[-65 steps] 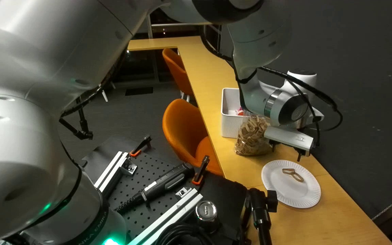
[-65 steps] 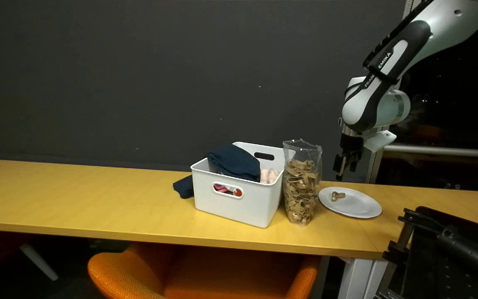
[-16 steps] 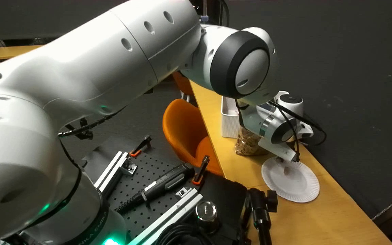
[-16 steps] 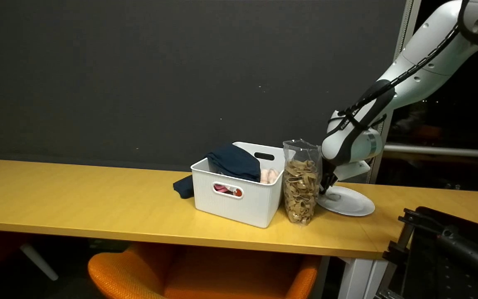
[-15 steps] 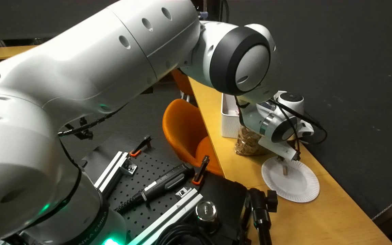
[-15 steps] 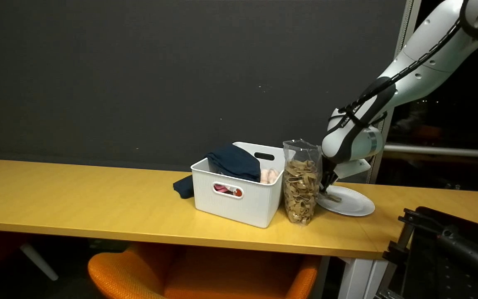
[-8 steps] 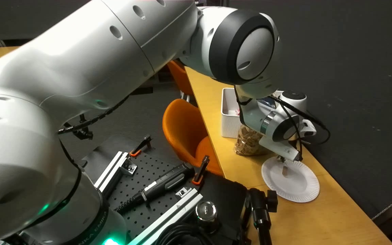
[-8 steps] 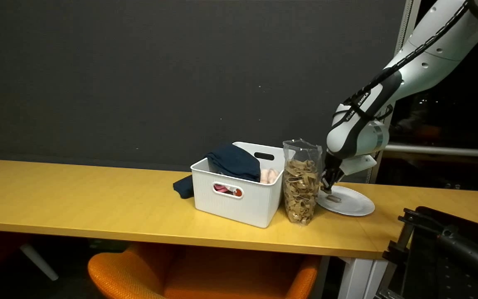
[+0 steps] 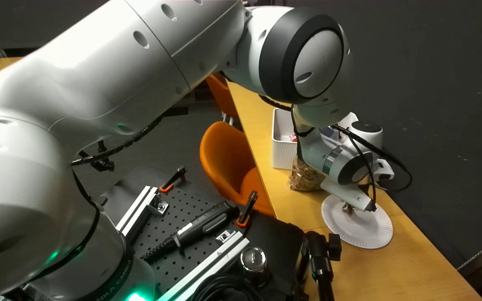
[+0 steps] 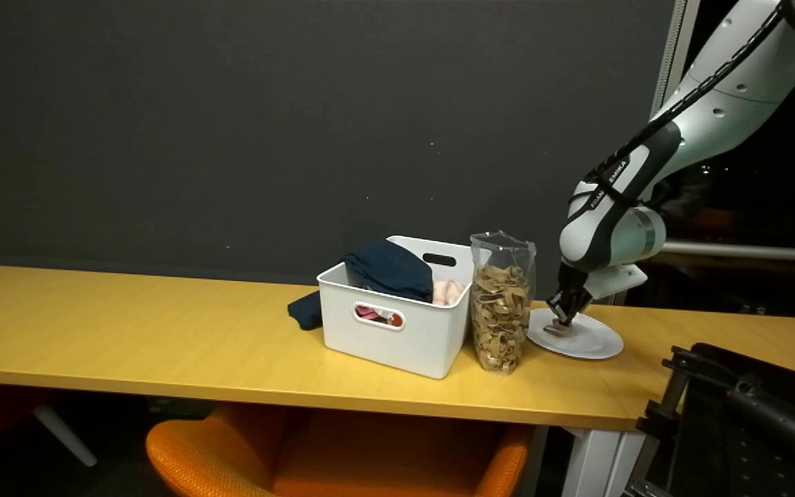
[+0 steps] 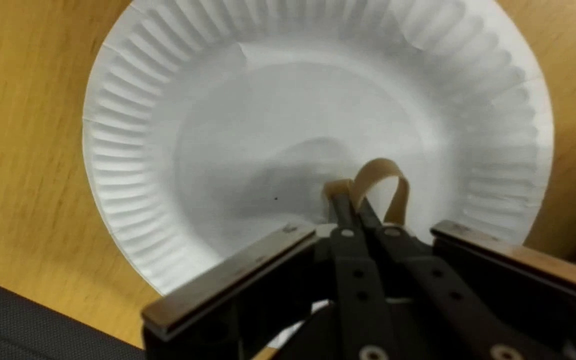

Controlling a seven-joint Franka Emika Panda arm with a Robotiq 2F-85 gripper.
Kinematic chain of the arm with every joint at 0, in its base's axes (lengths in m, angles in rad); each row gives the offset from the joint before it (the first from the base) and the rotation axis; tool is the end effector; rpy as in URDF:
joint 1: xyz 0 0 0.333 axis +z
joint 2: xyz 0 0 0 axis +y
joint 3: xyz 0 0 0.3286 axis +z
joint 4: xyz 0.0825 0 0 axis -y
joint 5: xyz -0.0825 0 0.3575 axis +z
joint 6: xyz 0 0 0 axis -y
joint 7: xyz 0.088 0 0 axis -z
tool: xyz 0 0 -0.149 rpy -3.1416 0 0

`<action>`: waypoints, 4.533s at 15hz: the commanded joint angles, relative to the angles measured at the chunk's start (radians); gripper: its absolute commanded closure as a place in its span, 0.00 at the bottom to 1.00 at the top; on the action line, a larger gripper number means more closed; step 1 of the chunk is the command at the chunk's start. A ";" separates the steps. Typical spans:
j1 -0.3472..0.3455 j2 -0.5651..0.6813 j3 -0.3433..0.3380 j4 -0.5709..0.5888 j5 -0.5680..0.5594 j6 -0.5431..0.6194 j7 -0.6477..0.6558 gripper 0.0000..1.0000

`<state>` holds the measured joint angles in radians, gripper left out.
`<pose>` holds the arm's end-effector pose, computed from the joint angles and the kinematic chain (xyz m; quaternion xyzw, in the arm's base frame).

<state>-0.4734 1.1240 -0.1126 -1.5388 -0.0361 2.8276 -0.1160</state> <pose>0.5745 -0.3691 -0.0080 0.9785 -0.1802 0.0604 0.0805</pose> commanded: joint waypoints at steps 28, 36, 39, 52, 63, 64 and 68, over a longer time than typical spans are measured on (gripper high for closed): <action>0.004 0.103 -0.011 0.125 0.021 -0.005 -0.004 0.99; 0.007 -0.020 -0.017 0.032 0.020 0.004 -0.005 0.99; 0.013 -0.073 -0.024 -0.004 0.018 0.008 -0.004 0.99; 0.141 -0.457 -0.093 -0.210 -0.026 -0.007 0.009 0.99; 0.329 -0.593 -0.085 -0.343 -0.112 -0.009 0.036 0.99; 0.343 -0.595 -0.087 -0.345 -0.120 -0.016 0.041 0.99; 0.368 -0.585 -0.086 -0.359 -0.126 -0.021 0.044 0.99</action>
<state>-0.1190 0.5556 -0.1934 -1.8725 -0.1400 2.8194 -0.0880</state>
